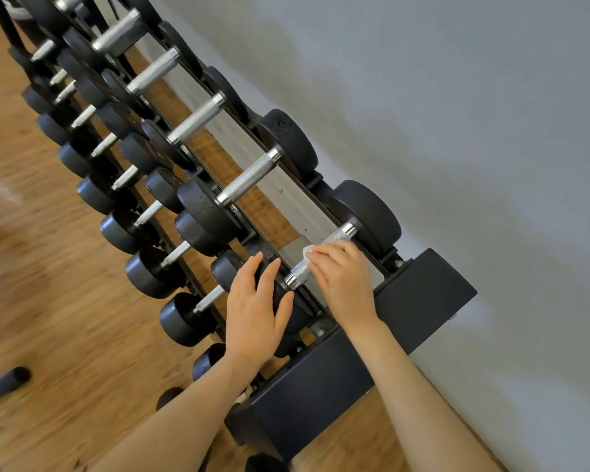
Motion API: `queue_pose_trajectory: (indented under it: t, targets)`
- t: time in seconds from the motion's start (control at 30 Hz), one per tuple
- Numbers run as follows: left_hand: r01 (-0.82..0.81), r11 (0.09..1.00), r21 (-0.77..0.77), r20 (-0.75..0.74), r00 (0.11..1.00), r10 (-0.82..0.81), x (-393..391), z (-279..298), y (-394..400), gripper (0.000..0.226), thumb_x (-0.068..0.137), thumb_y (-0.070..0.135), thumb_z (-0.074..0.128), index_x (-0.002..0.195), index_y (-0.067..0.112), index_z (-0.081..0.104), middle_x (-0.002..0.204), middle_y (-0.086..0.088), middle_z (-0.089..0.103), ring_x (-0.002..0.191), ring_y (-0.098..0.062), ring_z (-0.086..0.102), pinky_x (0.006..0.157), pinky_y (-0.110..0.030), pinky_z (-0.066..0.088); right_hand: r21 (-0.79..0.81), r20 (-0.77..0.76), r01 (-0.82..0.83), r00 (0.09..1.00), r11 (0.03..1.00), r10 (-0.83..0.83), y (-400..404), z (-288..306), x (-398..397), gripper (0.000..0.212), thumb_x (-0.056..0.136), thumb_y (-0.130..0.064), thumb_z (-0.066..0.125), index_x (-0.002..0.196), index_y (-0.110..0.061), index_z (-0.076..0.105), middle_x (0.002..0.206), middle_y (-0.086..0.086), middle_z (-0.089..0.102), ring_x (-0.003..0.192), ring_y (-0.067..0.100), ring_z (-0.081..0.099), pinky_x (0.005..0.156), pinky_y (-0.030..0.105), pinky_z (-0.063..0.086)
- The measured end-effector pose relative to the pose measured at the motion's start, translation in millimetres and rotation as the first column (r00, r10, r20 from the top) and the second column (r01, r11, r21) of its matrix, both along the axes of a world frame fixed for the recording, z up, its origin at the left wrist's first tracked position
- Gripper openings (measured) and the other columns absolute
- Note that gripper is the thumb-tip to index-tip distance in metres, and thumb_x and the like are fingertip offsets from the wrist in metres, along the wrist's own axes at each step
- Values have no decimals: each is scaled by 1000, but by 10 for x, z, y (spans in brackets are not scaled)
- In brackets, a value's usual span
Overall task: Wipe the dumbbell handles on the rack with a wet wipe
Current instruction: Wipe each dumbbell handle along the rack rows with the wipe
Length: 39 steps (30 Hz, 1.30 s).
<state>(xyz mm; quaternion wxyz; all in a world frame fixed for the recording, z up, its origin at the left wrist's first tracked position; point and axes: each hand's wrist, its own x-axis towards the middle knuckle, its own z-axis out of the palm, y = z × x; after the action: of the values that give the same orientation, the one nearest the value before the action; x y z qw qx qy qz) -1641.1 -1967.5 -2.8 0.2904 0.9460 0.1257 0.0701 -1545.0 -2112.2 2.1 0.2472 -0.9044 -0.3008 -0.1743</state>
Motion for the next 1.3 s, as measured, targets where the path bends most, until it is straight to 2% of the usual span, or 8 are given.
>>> queue_pose_trajectory:
  t: [0.1,0.23,0.33,0.43,0.57,0.7,1.17,1.3]
  targets:
    - [29,1000,-11,-12,999,-30,-6,12,21,57,95,46,43,146,21,42,157,-6,31,146,-26,26,116,-44,24,-59,18,-45,999,997,47,6,26,36,28,89,-21,55,105,-7,73,104,4,71,106,22,62,92,38,52]
    - [144,987,73,-18,990,-143,-33,-49,162,60,96,50,40,150,24,32,159,-6,28,146,-27,27,114,-39,21,-103,-16,-196,981,975,196,18,-53,9,25,81,-10,72,106,-6,72,105,5,72,105,23,64,102,42,46]
    - [170,980,100,-32,985,-168,-41,-68,216,61,96,54,35,150,27,29,160,-5,27,146,-26,28,113,-38,21,-112,21,-165,986,980,168,-38,-47,111,27,78,-5,78,105,-8,73,104,4,72,106,23,64,107,41,39]
    - [164,983,79,-23,986,-163,-43,-51,194,61,96,53,36,150,26,30,159,-7,29,146,-27,28,114,-39,22,-94,25,-214,976,972,217,-11,-37,36,25,84,-8,69,108,-5,71,108,6,71,108,22,64,111,40,36]
    - [169,983,67,-18,986,-168,-45,-37,195,61,95,52,36,149,25,33,158,-8,31,145,-28,31,114,-41,25,-132,41,-251,965,959,258,-38,-49,-25,32,90,-20,49,111,-8,70,111,5,70,112,22,60,111,44,35]
    - [158,986,58,-17,987,-157,-40,-34,183,60,94,52,36,148,24,36,158,-8,32,145,-28,31,113,-42,24,-89,57,-70,996,994,75,-59,-58,42,27,92,-23,52,109,-13,71,109,-1,71,113,21,58,113,40,29]
    - [164,985,49,-11,986,-163,-45,-43,188,57,95,51,38,146,26,36,157,-8,33,144,-28,31,113,-41,25,-120,-4,-259,965,958,261,47,-77,68,27,94,-24,51,105,-10,71,104,2,71,106,17,63,108,34,37]
    - [152,987,42,-12,988,-152,-49,-44,181,57,94,51,37,146,28,33,158,-7,32,145,-28,31,112,-42,23,-110,14,-202,979,973,204,-45,-86,157,26,95,-23,53,107,-8,71,107,3,71,107,19,64,107,35,41]
